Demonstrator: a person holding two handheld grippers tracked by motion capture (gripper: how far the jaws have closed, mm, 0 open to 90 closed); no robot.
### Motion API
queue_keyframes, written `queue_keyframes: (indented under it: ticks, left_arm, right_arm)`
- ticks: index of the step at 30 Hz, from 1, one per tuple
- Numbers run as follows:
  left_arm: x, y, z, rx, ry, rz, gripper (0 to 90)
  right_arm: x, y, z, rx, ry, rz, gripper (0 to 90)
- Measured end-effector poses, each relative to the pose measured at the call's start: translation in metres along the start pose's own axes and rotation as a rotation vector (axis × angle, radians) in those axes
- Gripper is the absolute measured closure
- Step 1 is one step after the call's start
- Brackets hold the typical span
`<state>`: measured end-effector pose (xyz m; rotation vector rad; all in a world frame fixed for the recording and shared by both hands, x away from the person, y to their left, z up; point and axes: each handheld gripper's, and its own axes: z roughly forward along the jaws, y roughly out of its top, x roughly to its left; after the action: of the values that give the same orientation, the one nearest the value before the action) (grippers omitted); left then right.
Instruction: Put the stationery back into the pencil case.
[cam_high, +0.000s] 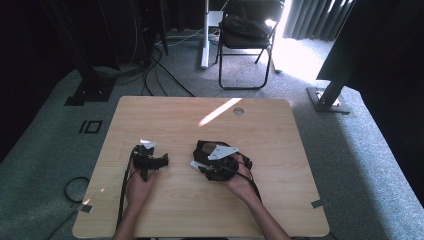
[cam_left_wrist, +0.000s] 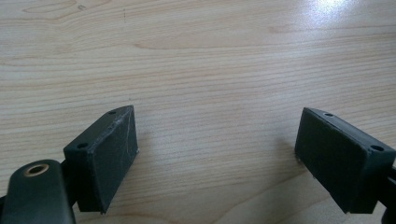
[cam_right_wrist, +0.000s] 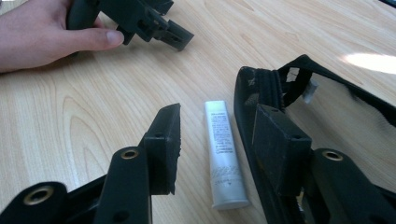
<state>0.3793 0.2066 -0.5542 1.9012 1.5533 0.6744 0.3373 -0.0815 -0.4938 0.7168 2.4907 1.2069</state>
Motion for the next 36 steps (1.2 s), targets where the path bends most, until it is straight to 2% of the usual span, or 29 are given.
queue_keyframes:
  ticks: [16, 22, 25, 36]
  left_arm:
    - [0.0, 0.0, 0.0, 0.0, 0.0, 0.0, 13.4]
    - [0.0, 0.0, 0.0, 0.001, 0.0, 0.0, 13.4]
    - [0.0, 0.0, 0.0, 0.001, 0.0, 0.0, 13.4]
    - [0.0, 0.0, 0.0, 0.001, 0.0, 0.0, 13.4]
  right_arm:
    - [0.006, -0.003, 0.011, 0.029, 0.002, -0.015, 49.2]
    - [0.012, -0.006, 0.021, 0.064, 0.003, -0.035, 46.8]
    - [0.015, -0.008, 0.026, 0.083, -0.004, -0.052, 45.4]
    - [0.023, -0.007, 0.031, 0.099, -0.064, -0.102, 43.6]
